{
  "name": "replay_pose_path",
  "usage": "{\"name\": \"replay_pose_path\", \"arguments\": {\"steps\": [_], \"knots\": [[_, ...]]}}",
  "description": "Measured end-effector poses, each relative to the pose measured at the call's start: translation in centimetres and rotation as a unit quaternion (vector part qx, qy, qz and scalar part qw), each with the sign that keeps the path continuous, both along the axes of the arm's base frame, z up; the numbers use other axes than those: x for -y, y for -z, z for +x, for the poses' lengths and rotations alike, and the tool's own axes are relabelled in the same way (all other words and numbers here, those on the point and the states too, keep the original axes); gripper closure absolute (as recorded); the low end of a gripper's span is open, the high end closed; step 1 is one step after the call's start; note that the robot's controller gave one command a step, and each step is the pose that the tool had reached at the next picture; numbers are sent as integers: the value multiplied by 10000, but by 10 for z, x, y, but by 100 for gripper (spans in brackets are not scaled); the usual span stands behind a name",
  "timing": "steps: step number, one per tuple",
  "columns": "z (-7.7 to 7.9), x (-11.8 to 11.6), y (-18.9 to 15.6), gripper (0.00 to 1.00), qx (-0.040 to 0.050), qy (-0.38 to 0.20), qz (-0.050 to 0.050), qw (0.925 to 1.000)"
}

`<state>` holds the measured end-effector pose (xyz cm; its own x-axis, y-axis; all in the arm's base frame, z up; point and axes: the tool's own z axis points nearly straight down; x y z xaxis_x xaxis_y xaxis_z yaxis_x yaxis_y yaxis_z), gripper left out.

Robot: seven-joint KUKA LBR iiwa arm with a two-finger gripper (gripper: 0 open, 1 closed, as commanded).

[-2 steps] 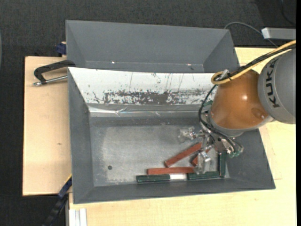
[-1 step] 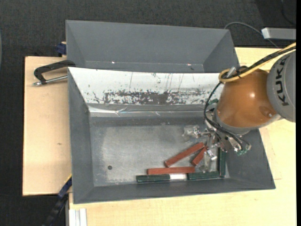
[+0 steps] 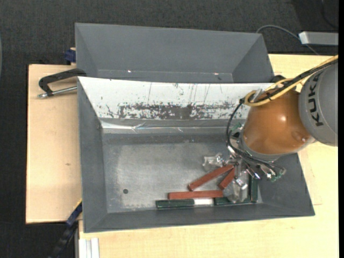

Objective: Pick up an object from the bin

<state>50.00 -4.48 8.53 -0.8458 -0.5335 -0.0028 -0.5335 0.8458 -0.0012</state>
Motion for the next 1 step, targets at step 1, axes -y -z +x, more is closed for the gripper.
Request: {"name": "replay_pose_path", "arguments": {"steps": [1], "knots": [[0,3,14,100,-1,-232,6,9997]]}}
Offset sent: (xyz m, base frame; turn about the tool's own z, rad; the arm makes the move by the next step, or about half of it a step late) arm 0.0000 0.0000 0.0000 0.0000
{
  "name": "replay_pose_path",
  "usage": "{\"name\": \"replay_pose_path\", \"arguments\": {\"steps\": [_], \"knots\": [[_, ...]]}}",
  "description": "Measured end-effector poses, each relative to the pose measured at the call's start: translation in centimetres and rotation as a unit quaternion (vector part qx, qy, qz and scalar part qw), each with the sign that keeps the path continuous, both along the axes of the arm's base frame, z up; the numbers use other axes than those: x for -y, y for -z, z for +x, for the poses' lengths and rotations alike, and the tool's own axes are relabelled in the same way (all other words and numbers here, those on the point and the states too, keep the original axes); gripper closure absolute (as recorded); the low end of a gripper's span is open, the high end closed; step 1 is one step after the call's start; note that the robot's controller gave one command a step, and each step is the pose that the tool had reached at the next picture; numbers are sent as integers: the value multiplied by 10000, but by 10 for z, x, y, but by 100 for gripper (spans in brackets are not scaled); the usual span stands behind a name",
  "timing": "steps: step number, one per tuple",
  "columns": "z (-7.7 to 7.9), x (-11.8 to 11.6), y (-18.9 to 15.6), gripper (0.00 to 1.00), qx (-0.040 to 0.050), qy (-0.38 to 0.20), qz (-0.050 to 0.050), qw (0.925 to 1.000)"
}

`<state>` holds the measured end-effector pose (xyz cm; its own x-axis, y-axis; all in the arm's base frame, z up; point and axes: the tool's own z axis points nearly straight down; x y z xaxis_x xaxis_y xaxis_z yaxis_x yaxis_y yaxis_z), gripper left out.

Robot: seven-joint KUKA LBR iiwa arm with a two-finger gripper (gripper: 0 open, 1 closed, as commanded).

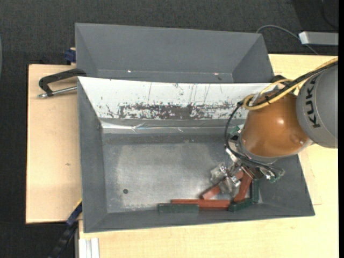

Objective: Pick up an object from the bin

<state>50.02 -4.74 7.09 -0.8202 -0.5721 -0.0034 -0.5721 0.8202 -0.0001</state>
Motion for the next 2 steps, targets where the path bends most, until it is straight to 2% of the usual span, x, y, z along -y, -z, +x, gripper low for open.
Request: {"name": "replay_pose_path", "arguments": {"steps": [2], "knots": [[0,0,-3,100,-1,-1,1,10000]]}}
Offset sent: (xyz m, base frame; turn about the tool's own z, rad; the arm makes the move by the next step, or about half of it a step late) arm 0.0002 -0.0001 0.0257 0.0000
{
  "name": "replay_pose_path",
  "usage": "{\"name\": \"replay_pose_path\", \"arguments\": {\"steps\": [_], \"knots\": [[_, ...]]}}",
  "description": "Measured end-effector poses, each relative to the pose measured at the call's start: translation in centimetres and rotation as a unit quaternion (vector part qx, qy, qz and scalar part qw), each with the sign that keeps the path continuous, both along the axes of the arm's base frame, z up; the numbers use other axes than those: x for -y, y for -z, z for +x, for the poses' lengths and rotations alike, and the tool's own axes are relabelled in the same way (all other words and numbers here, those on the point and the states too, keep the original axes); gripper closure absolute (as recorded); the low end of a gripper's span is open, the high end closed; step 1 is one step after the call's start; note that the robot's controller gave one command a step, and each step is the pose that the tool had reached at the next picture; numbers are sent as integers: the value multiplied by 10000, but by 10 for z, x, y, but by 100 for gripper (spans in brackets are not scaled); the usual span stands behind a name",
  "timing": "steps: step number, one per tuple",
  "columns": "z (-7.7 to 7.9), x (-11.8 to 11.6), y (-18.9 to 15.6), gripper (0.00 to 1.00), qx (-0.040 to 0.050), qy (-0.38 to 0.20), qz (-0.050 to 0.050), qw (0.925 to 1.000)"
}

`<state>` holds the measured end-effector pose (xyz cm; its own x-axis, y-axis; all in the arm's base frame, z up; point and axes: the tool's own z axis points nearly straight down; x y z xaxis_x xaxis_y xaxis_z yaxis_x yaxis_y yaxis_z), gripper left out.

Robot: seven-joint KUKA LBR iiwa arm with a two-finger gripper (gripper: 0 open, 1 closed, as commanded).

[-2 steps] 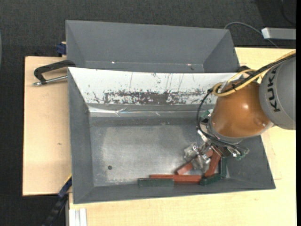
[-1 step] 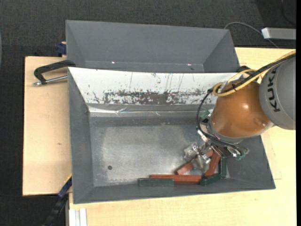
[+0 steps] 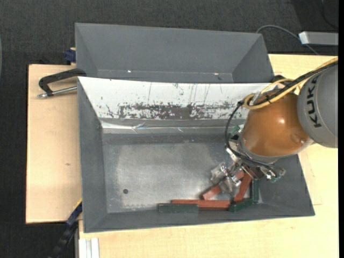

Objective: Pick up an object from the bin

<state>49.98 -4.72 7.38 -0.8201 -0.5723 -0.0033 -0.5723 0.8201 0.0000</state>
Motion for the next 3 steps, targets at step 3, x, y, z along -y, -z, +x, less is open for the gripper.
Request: {"name": "replay_pose_path", "arguments": {"steps": [3], "knots": [[-1,-1,-60,100,-15,3,3,10000]]}}
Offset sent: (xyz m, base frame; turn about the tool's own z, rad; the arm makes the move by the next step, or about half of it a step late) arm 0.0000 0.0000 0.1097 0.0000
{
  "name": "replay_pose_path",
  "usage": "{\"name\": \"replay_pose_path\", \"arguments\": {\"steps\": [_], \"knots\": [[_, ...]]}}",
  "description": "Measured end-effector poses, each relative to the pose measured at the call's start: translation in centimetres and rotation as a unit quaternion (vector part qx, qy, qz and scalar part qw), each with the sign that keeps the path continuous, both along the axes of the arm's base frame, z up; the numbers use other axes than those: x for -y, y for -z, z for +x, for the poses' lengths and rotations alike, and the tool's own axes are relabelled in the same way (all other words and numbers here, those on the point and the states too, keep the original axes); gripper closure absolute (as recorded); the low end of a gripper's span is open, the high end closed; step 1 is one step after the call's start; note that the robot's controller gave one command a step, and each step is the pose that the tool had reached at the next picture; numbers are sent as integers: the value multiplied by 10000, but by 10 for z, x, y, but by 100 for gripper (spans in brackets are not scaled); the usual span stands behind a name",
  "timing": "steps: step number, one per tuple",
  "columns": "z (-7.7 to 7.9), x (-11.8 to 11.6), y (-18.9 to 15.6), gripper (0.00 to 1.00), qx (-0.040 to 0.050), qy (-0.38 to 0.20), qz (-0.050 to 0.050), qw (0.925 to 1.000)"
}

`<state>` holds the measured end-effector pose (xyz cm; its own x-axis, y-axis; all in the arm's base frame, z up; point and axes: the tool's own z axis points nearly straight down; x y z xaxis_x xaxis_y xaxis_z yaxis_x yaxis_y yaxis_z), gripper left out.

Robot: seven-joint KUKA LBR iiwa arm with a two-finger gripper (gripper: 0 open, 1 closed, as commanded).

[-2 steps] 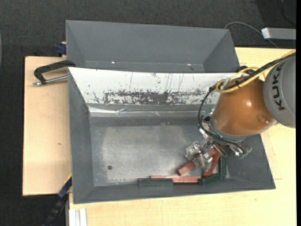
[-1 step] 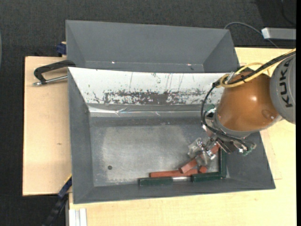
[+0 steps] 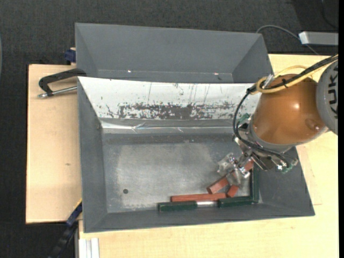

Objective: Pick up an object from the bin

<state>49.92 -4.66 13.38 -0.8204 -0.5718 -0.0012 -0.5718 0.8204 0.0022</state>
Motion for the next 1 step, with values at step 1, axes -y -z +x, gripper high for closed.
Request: {"name": "replay_pose_path", "arguments": {"steps": [1], "knots": [[1,0,-19,100,31,3,-4,10000]]}}
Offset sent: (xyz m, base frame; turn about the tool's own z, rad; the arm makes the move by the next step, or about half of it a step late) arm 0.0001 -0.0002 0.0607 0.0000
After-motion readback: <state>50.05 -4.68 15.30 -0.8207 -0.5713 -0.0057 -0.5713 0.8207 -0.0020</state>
